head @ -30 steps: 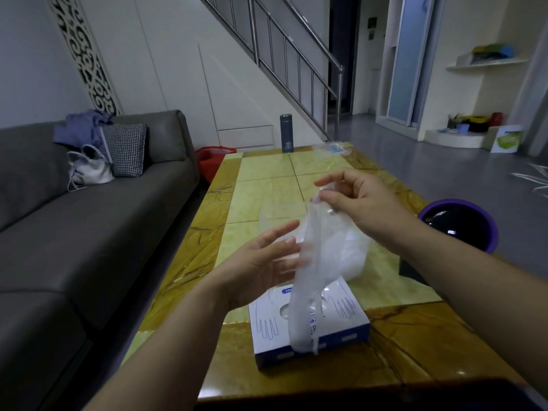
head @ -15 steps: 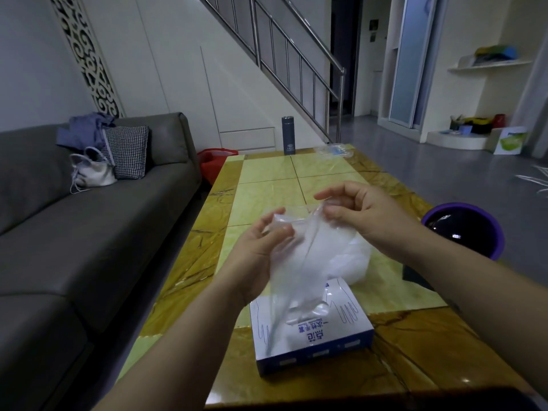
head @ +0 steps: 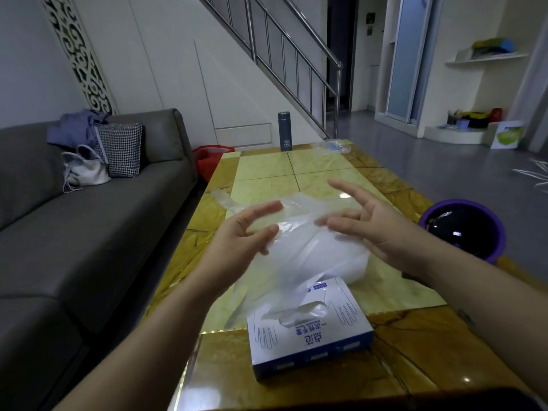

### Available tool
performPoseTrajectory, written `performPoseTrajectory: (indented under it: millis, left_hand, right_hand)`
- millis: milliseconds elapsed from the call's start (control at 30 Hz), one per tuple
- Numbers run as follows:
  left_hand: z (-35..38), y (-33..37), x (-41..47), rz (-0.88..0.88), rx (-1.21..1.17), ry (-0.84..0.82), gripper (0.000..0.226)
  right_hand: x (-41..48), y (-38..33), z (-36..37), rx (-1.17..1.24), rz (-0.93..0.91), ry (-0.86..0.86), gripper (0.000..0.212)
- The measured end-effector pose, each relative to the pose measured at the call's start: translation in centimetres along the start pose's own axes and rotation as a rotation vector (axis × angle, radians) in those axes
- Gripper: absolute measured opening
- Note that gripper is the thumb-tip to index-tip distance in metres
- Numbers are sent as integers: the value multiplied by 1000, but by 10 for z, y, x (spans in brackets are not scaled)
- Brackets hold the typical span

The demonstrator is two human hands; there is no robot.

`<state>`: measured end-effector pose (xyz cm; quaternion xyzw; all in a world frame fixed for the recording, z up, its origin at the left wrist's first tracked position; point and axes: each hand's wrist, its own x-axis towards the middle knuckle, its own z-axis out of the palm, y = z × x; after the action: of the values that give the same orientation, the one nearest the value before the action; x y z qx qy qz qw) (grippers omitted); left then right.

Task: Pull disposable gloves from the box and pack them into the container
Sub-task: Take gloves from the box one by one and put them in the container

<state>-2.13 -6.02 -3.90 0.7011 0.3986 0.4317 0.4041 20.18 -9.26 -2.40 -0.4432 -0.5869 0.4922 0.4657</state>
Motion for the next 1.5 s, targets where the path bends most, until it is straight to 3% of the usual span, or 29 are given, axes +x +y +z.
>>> performPoseTrajectory:
  millis: [200, 300, 367, 433, 500, 567, 600, 667, 767, 867, 1000, 1100, 1167, 1233, 1333, 1367, 1433, 1500]
  left_hand:
    - [-5, -1, 26, -12, 7, -121, 41]
    - [-10, -16, 48, -123, 7, -129, 36]
    - [-18, -34, 65, -184, 148, -90, 36]
    - [-25, -48, 79, -232, 382, 21, 39]
    - [-26, -47, 84, -250, 649, 251, 42]
    - [-17, -39, 88, -85, 849, 371, 43]
    - [-8, -33, 88, 38, 890, 305, 43]
    - [15, -27, 88, 170, 930, -47, 41]
    - [41, -37, 100, -83, 1057, -563, 46]
    - [51, -43, 122, -282, 1165, -762, 55]
    - [61, -51, 141, -400, 1296, -918, 73]
    - [68, -66, 147, -446, 1301, -947, 72]
    - [72, -77, 151, -441, 1315, -945, 58]
    - [74, -87, 153, -423, 1334, -956, 48]
    - [77, -105, 156, -418, 1334, -995, 42]
    - [77, -109, 157, -424, 1326, -1010, 40]
    - [78, -115, 158, -440, 1313, -1022, 40]
    - [79, -120, 159, -444, 1320, -1028, 40]
  right_hand:
    - [27, -16, -2, -411, -72, -213, 40]
    - [49, -7, -13, -533, -10, -210, 48]
    - [64, 5, -26, -605, 54, -138, 59]
    - [78, 20, -39, -640, 133, -73, 67]
    - [87, 31, -46, -713, 207, -46, 70]
    - [100, 42, -49, -834, 282, -43, 70]
    - [104, 46, -48, -895, 311, -54, 71]
    - [113, 52, -43, -987, 356, -84, 73]
    - [124, 62, -35, -1187, 431, -159, 67]
    - [136, 76, -26, -1488, 505, -281, 54]
    - [140, 75, -23, -1651, 605, -337, 64]
    - [136, 66, -20, -1911, 254, -165, 41]
    - [142, 73, -16, -1884, 108, -146, 28]
    - [150, 86, -13, -1737, 245, -260, 39]
    - [161, 111, -24, -1499, 533, -498, 78]
    - [162, 115, -28, -1438, 590, -540, 78]
    - [170, 125, -34, -1420, 542, -625, 57]
    - [176, 131, -36, -1414, 523, -645, 64]
